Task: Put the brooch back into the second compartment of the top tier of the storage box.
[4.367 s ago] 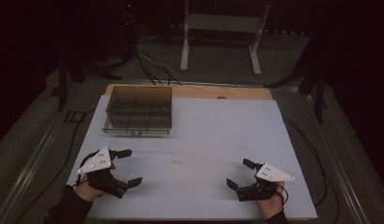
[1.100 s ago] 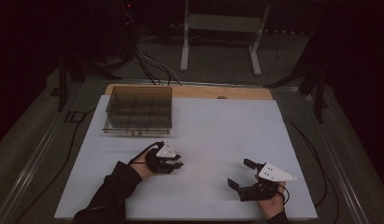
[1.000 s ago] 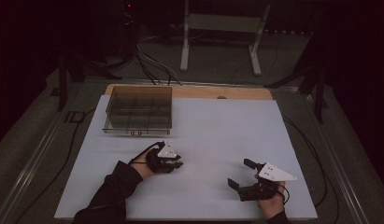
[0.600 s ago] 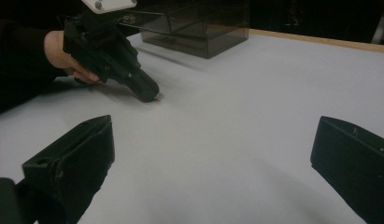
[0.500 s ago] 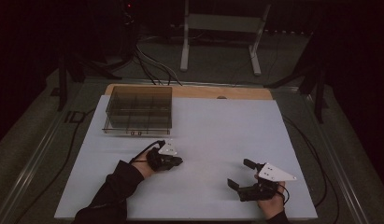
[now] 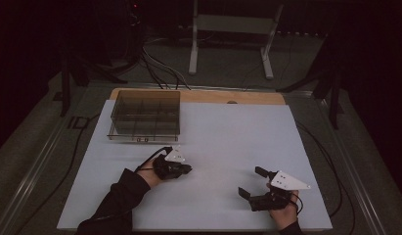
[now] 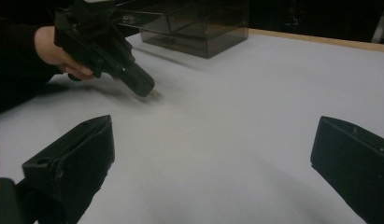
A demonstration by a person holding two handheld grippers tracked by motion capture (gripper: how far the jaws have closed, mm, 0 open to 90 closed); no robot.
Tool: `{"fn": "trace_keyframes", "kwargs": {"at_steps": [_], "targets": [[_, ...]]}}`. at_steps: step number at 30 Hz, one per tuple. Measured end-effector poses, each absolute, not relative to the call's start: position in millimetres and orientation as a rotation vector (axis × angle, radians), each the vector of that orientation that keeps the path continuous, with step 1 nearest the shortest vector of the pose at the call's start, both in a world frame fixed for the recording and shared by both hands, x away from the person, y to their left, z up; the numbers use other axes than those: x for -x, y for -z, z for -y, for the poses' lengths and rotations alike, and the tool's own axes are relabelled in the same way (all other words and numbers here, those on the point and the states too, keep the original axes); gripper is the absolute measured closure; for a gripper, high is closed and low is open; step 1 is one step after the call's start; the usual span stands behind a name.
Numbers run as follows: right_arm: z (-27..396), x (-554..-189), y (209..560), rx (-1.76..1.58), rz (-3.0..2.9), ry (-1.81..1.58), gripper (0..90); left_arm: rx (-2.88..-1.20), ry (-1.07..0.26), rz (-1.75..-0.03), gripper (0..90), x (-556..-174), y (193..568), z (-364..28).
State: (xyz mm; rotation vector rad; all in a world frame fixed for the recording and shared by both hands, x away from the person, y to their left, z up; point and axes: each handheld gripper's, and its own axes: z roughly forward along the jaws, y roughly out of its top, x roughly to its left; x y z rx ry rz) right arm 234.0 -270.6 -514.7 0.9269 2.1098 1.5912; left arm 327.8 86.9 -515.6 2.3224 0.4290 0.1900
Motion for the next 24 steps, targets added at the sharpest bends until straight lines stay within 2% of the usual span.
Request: {"fn": "trace_keyframes", "kwargs": {"at_steps": [24], "targets": [[270,-234,515,-0.922,-2.110,-1.583,0.0,-2.320,-0.208,-0.403,87.7,-317,484,-98]]}}
